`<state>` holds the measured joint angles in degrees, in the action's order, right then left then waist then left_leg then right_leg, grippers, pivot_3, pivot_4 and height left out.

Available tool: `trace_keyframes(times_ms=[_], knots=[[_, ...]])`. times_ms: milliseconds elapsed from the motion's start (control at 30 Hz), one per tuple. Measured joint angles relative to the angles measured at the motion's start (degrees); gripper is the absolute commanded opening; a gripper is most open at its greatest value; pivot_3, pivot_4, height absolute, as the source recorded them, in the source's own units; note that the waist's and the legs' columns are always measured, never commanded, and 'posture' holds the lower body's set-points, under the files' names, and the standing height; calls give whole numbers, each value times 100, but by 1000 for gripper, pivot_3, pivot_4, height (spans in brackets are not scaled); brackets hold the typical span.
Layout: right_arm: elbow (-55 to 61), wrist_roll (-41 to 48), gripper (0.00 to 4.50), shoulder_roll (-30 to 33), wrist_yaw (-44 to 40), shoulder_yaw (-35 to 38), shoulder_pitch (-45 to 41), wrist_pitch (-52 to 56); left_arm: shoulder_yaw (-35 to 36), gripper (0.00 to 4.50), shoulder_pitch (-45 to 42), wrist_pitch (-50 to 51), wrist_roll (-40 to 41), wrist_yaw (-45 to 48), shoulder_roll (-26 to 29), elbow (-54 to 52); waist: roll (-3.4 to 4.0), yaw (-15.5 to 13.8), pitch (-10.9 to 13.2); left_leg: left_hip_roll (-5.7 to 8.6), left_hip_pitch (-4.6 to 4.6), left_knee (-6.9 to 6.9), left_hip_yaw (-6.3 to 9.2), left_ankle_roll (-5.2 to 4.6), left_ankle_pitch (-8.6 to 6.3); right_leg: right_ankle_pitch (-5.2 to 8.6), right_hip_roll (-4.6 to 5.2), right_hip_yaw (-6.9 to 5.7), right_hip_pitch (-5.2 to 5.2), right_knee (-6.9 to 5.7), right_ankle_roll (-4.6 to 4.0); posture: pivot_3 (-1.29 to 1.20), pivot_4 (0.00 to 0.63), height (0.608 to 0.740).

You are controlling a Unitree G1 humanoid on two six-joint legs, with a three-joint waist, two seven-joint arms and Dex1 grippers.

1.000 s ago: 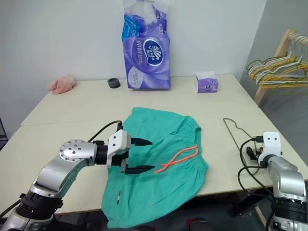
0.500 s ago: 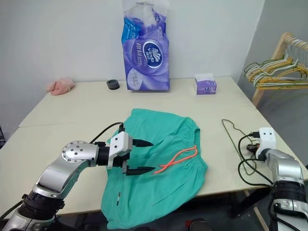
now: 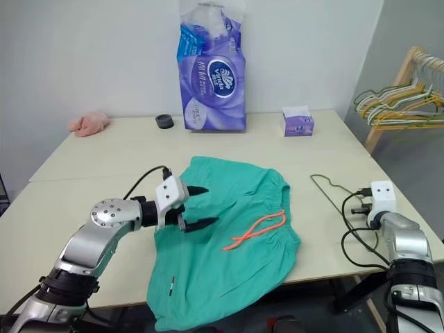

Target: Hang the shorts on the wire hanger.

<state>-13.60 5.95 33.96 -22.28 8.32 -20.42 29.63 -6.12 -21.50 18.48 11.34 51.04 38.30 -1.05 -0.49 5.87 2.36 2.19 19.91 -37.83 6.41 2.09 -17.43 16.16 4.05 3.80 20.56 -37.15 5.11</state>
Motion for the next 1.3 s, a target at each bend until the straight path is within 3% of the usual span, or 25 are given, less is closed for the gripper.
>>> trace_keyframes(times_ms=[233, 367, 533, 667, 967, 1067, 1300], knots=[[1150, -131, 6, 274, -900, -570, -133, -1581, 275, 4500, -221, 238, 32, -219, 13, 606, 4, 73, -2, 4, 1, -1, 8, 5, -3, 1, 6, 0, -3, 11, 2, -132, 0, 740], [1615, -598, 6, 593, -1720, -1437, -325, -2962, 539, 4500, -250, 1255, 716, 247, 97, 566, 11, 113, 3, 3, 2, 2, 8, 4, -4, 3, 6, -1, 5, 7, 4, -134, 0, 740], [1808, -916, 6, 599, -2251, -1959, -599, -4014, 531, 4500, -189, 2098, 1289, 804, 355, 61, -4, 125, 4, 3, 1, -3, 19, 6, -4, 3, 6, -6, -4, 9, 4, -133, 0, 740], [1848, -979, 6, 485, -2561, -2321, -841, -4422, 336, 4500, 98, 2320, 1535, 1285, 573, -464, 0, 157, 7, 1, 0, 2, 20, 7, -5, 3, 5, -6, -2, 8, 2, -130, 0, 740], [1851, -984, 6, 280, -2780, -2359, -1058, -4558, 40, 4500, 561, 2351, 1654, 1718, 791, -931, 0, 142, 7, 3, 0, 0, 23, 8, -6, 4, 4, -6, -3, 8, 1, -127, 0, 740], [1918, -979, 0, 209, -2797, -2361, -1096, -4550, -14, 3935, 577, 2325, 1629, 1683, 740, -910, 0, 119, 7, 2, -1, -1, 25, 8, -6, 4, 4, -8, -3, 7, 1, -130, 0, 740], [2045, -972, 0, 136, -2851, -2362, -1112, -4495, -74, 1775, 556, 2217, 1550, 1579, 586, -767, 0, 99, 7, 3, -1, -2, 23, 8, -6, 3, 4, -6, -2, 7, 1, -134, 0, 740]])
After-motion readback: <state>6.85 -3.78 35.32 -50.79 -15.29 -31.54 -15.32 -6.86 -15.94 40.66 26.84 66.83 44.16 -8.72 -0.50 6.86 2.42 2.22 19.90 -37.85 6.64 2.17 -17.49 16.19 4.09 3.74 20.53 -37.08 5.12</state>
